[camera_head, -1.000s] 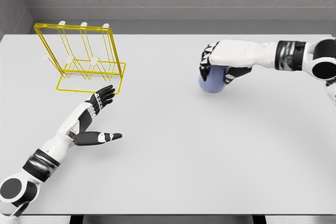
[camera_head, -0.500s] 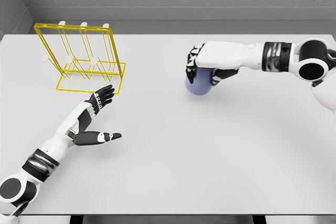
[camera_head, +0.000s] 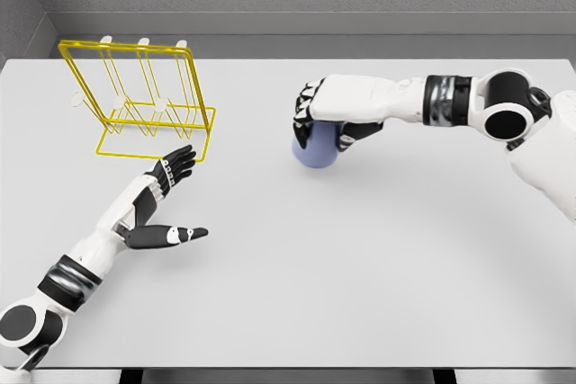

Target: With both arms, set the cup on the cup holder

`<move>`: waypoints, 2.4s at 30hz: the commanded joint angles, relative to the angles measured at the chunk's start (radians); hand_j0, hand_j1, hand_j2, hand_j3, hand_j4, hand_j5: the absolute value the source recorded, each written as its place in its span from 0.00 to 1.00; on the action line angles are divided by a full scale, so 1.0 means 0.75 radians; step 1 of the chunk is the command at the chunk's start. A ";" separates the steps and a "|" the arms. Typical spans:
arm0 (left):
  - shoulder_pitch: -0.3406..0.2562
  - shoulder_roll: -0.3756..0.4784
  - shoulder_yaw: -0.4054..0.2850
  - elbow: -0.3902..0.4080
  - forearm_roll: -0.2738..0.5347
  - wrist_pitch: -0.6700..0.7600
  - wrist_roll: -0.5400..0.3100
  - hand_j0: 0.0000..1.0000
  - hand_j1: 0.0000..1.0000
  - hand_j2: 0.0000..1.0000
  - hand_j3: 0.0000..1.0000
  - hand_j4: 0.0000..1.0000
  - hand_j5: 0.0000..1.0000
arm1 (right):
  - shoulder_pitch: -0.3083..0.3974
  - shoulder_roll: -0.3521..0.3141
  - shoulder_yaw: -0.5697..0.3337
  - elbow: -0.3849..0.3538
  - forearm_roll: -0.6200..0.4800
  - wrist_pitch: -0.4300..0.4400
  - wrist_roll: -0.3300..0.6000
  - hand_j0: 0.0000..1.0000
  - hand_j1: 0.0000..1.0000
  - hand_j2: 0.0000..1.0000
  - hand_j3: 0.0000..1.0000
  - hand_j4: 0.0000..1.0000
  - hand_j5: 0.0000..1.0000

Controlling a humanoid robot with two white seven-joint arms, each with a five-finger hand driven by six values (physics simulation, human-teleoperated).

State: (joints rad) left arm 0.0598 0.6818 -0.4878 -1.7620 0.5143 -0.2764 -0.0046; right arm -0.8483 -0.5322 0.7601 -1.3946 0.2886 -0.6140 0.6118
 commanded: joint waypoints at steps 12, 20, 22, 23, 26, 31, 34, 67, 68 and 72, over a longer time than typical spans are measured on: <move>0.008 -0.003 0.000 -0.001 0.001 0.000 0.000 1.00 1.00 1.00 1.00 1.00 1.00 | 0.012 0.092 0.007 0.010 0.030 0.004 -0.001 0.40 0.40 0.40 0.40 0.40 0.40; 0.033 -0.019 0.000 -0.001 0.001 -0.004 0.000 1.00 1.00 1.00 1.00 1.00 1.00 | 0.016 0.139 0.011 0.015 0.045 0.004 -0.001 0.40 0.40 0.40 0.40 0.40 0.40; 0.086 -0.021 0.057 -0.001 0.001 -0.004 0.000 1.00 1.00 1.00 1.00 1.00 1.00 | 0.035 0.157 0.011 0.015 0.069 0.004 -0.001 0.40 0.40 0.40 0.40 0.40 0.40; 0.104 -0.019 0.078 -0.001 0.001 -0.006 -0.002 1.00 1.00 1.00 1.00 1.00 1.00 | 0.035 0.161 0.011 0.015 0.071 0.004 -0.001 0.40 0.40 0.40 0.40 0.40 0.40; 0.127 -0.042 0.096 -0.001 0.006 -0.004 0.000 1.00 1.00 1.00 1.00 1.00 1.00 | 0.037 0.172 0.013 0.017 0.086 0.004 -0.001 0.40 0.40 0.40 0.40 0.40 0.40; 0.112 -0.066 0.094 -0.001 0.012 -0.004 0.082 1.00 1.00 1.00 1.00 1.00 1.00 | 0.053 0.192 0.028 0.019 0.114 0.004 -0.001 0.40 0.40 0.40 0.40 0.40 0.40; 0.108 -0.083 0.094 -0.001 0.040 -0.002 0.084 1.00 1.00 1.00 1.00 1.00 1.00 | 0.061 0.200 0.034 0.025 0.118 0.004 -0.001 0.40 0.40 0.40 0.40 0.40 0.40; 0.084 -0.302 0.084 0.001 -0.311 0.095 0.225 1.00 1.00 1.00 1.00 1.00 1.00 | 0.090 0.249 0.021 0.076 0.184 0.004 -0.001 1.00 1.00 1.00 1.00 1.00 1.00; 0.084 -0.302 0.084 0.001 -0.311 0.095 0.225 1.00 1.00 1.00 1.00 1.00 1.00 | 0.090 0.249 0.021 0.088 0.184 0.004 -0.001 1.00 1.00 1.00 1.00 1.00 1.00; 0.086 -0.302 0.082 -0.001 -0.309 0.095 0.225 1.00 1.00 1.00 1.00 1.00 1.00 | 0.088 0.253 0.021 0.123 0.184 0.004 -0.001 1.00 1.00 1.00 1.00 1.00 1.00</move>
State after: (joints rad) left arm 0.1243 0.4549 -0.4257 -1.7610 0.2823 -0.2054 0.1641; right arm -0.7823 -0.3442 0.7772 -1.3159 0.4323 -0.6137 0.6113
